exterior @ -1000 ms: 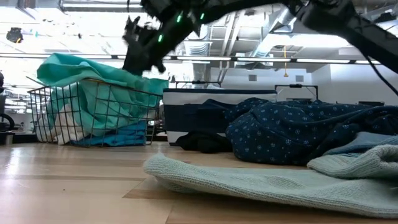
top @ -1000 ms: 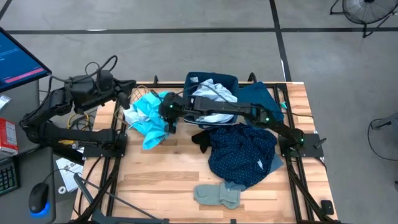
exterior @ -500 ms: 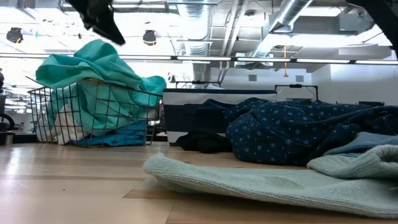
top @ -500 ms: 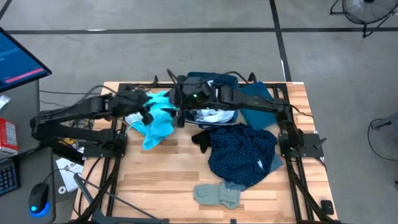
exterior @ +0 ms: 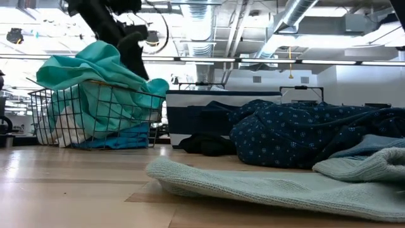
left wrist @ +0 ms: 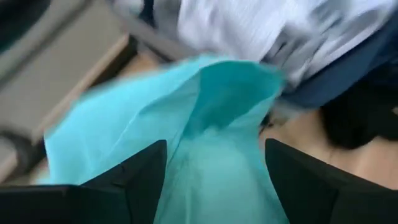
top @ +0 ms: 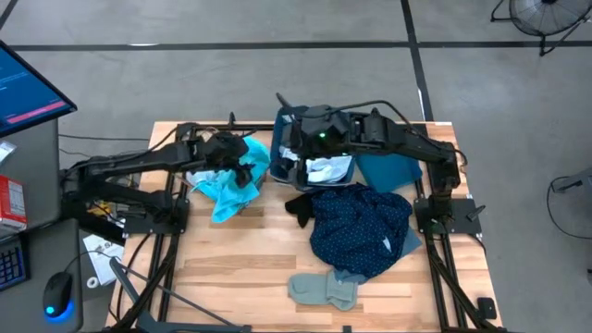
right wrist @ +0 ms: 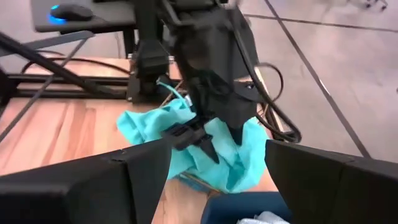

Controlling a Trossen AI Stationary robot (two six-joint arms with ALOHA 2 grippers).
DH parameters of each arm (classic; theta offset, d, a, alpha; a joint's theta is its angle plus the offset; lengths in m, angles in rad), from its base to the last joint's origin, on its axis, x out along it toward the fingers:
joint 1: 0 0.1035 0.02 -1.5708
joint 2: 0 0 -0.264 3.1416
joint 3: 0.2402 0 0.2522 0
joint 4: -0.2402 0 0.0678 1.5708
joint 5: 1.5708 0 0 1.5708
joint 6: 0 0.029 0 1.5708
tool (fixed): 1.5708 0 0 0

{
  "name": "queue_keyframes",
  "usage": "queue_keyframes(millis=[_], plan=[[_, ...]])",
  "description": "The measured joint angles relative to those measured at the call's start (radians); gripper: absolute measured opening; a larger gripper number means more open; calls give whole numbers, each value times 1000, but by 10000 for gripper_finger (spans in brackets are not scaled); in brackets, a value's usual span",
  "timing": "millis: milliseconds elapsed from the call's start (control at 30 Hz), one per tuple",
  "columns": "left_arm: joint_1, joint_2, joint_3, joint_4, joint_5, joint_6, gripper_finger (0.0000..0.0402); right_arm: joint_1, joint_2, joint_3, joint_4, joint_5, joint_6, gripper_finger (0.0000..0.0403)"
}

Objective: Pick & Place Cloths
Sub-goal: Put the blue shorts into the gold wire basket

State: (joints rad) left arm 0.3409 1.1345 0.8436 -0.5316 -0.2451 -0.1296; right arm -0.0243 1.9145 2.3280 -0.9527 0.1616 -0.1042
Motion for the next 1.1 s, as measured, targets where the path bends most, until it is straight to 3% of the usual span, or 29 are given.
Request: queue_keyframes(millis=[167,367,433,667,867,1100], plan=[[40,28,0,-168,-37,-119,199,4,-13,-1,-64,-3,-28,254],[159,26,-10,-207,-59,-208,48,-1,-7,0,-90,-1,-30,254],[219,26,-37,-208,-51,-225,14,-3,-6,0,-90,-3,-36,254],[398,26,-220,-41,119,-253,2,-25,-6,0,-88,27,-36,254],[437,27,-313,49,124,-271,1,-52,-6,0,-86,27,-37,254],[438,139,-337,89,122,-266,1,-78,0,0,-79,24,-36,254]])
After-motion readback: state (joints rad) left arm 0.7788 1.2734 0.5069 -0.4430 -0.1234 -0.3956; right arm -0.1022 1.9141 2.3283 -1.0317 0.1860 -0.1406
